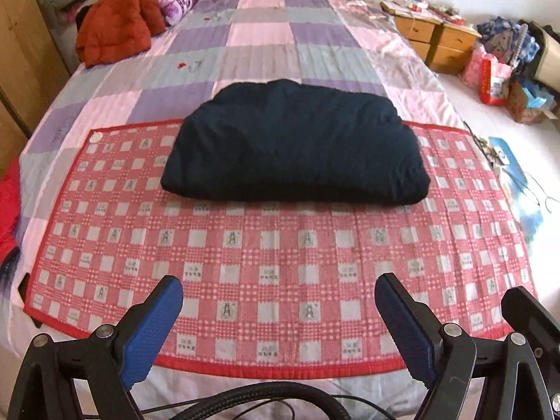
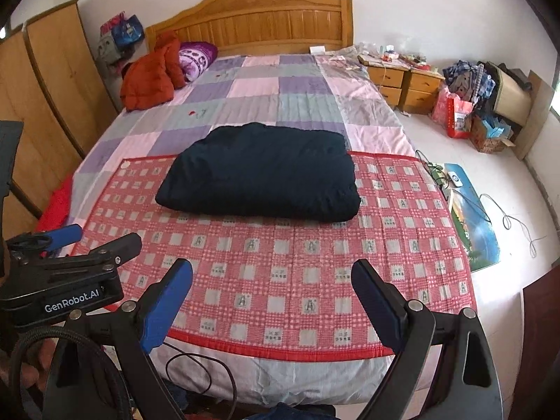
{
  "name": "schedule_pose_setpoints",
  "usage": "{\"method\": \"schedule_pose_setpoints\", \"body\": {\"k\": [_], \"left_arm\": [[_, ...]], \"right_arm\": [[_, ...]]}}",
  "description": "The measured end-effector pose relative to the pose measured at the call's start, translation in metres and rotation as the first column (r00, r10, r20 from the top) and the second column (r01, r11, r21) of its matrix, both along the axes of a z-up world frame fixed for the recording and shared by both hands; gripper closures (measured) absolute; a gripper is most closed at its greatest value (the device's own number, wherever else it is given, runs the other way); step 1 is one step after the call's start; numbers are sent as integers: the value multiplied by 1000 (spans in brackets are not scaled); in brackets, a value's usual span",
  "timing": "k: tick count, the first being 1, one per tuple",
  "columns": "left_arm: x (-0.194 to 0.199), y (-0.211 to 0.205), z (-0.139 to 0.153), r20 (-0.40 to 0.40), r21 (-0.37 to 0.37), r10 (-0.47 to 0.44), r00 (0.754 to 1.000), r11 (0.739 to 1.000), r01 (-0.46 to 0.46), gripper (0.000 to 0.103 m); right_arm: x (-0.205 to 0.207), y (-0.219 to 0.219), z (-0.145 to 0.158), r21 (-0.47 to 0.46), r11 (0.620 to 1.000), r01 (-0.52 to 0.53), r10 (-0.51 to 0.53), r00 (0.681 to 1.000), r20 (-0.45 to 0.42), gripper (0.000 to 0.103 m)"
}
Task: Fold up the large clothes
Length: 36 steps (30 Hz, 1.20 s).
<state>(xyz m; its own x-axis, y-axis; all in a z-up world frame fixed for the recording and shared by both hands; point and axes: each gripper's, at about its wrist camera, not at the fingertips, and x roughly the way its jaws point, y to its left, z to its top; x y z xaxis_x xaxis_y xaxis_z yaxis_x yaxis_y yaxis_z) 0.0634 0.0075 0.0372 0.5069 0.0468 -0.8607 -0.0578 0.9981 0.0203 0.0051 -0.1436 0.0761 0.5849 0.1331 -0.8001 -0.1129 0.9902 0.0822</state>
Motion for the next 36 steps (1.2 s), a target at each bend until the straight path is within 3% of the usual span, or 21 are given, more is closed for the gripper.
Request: {"method": "schedule_pose_setpoints", "body": {"k": [11,36], "left_arm": [[-15,-11,18,41,35,-25,999,999,23,11],[-13,-18,18,42,58,-37,998,998,35,11]], "right_arm": [[-14,-1,15,18,1000,4,-4,1000,21,9],[-26,-4,16,29,999,19,-19,1000,20,9]]}}
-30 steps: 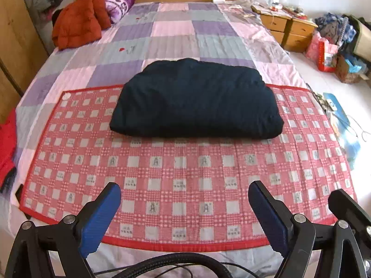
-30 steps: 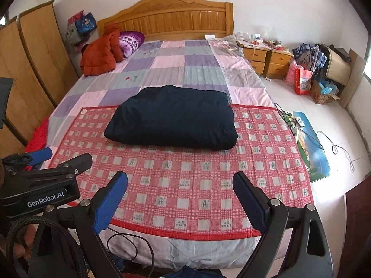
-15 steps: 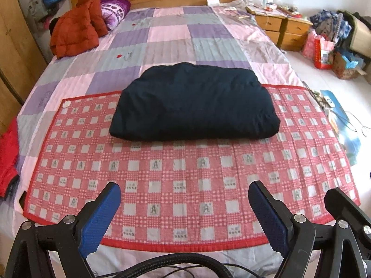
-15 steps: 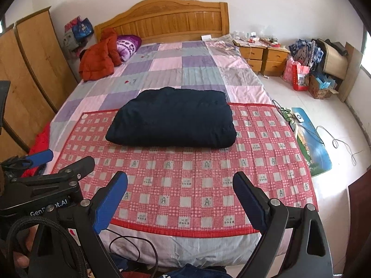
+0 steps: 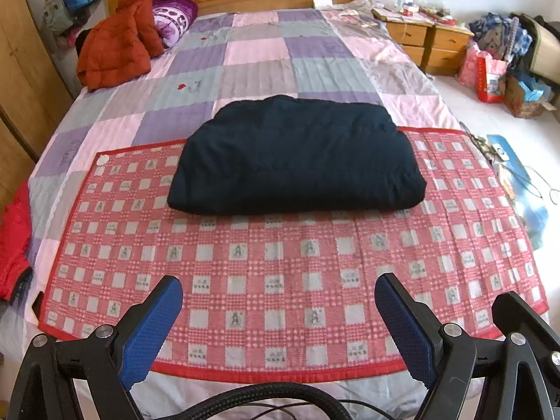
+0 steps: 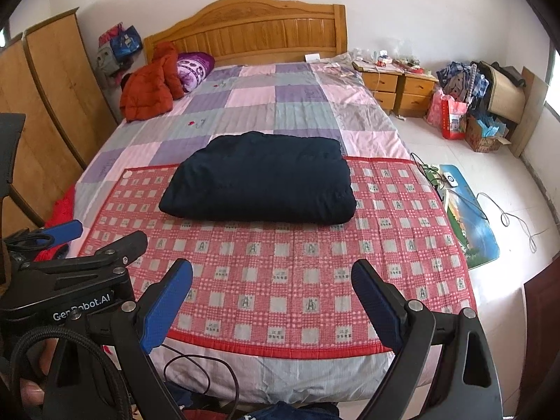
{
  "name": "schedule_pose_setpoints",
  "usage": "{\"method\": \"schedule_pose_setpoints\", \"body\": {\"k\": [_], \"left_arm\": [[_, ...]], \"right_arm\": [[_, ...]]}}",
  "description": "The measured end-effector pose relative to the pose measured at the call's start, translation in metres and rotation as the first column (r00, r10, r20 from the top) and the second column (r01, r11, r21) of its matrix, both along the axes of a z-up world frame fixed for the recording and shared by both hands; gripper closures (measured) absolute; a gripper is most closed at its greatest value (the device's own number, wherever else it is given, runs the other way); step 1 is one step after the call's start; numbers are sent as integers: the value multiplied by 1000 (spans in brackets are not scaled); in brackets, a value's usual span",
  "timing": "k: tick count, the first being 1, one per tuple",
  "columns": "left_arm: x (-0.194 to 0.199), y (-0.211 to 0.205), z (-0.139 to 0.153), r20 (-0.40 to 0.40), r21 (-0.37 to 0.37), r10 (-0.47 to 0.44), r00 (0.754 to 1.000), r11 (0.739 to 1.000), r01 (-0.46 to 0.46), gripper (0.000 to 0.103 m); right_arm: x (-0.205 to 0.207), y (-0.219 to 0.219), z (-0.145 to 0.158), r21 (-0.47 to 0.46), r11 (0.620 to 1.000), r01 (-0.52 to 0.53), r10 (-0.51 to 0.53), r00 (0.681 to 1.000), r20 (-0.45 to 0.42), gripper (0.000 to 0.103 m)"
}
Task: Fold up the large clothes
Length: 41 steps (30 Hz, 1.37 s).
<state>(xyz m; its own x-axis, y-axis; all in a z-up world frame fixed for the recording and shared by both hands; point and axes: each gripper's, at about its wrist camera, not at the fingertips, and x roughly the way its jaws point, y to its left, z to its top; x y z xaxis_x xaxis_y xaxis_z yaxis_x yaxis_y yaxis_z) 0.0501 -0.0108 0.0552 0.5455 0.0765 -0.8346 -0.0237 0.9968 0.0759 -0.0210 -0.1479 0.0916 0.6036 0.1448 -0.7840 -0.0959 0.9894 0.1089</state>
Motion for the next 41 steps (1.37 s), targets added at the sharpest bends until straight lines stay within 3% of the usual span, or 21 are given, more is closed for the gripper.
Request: {"method": "schedule_pose_setpoints", "body": {"k": [41], "left_arm": [[-1,-6,-8,-10,0,5,1000,1000,-5,11]], "right_arm": [[9,-8,7,1,1000,-2,2,1000,-5,9]]}}
